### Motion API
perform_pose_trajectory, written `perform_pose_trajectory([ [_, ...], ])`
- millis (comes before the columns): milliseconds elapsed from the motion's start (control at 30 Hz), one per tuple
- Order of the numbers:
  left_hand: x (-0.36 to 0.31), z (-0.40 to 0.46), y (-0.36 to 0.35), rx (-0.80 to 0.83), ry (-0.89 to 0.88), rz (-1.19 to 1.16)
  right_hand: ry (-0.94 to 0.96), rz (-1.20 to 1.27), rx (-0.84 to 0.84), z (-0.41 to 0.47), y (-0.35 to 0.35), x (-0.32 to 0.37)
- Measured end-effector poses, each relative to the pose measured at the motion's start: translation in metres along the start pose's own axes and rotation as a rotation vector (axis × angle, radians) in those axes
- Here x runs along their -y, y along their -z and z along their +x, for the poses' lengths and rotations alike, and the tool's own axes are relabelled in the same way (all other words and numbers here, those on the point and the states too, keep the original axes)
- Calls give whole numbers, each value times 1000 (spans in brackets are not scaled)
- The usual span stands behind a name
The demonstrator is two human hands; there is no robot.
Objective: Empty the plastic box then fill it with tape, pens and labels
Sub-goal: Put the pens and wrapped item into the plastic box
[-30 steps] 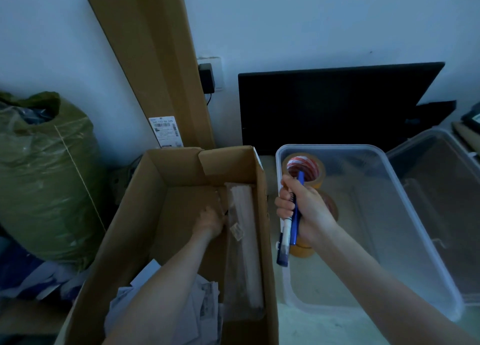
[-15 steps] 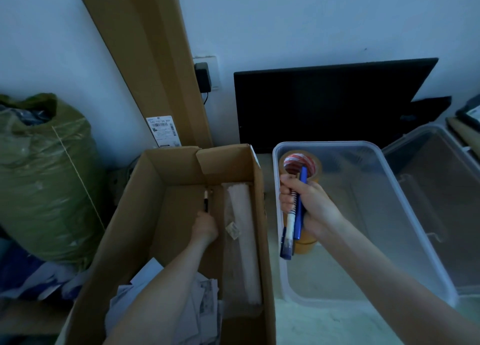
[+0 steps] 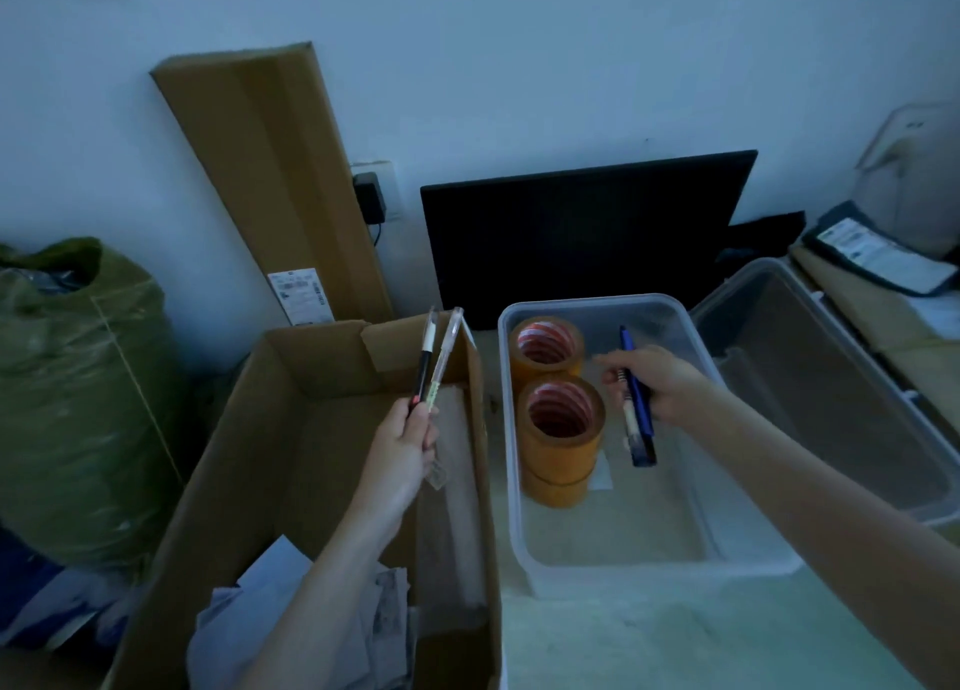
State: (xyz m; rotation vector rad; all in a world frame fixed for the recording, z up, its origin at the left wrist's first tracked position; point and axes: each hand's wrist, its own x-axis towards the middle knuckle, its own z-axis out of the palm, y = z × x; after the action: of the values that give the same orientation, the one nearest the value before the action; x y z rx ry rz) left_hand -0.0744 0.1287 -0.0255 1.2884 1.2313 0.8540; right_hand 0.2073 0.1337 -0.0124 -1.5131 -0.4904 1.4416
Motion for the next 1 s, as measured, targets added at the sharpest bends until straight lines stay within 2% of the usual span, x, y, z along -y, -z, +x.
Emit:
perform_pose_trajectory([
  [133,-17,-12,-23,59,-34,-21,-70,-209,-86,32,17,-10],
  [267,-20,-7,-37,46,-36,7,-167,-368,-131,66,22,-33],
  [400,-18,5,-39,24,9,-2,-232,-282,-212,98,27,-58],
  [567,-13,19,-38,15,44,-12,-159,-258,-314,128,32,-76],
  [733,-9,24,-43,26,49,5,-219,-104,-245,129,35,-73],
  [900,-9,21,-52,42,34,20,-110,-35,-271,116,38,-59],
  [1000,-12,13,-58,55,22,21,104,-58,-298,92,33,-41],
])
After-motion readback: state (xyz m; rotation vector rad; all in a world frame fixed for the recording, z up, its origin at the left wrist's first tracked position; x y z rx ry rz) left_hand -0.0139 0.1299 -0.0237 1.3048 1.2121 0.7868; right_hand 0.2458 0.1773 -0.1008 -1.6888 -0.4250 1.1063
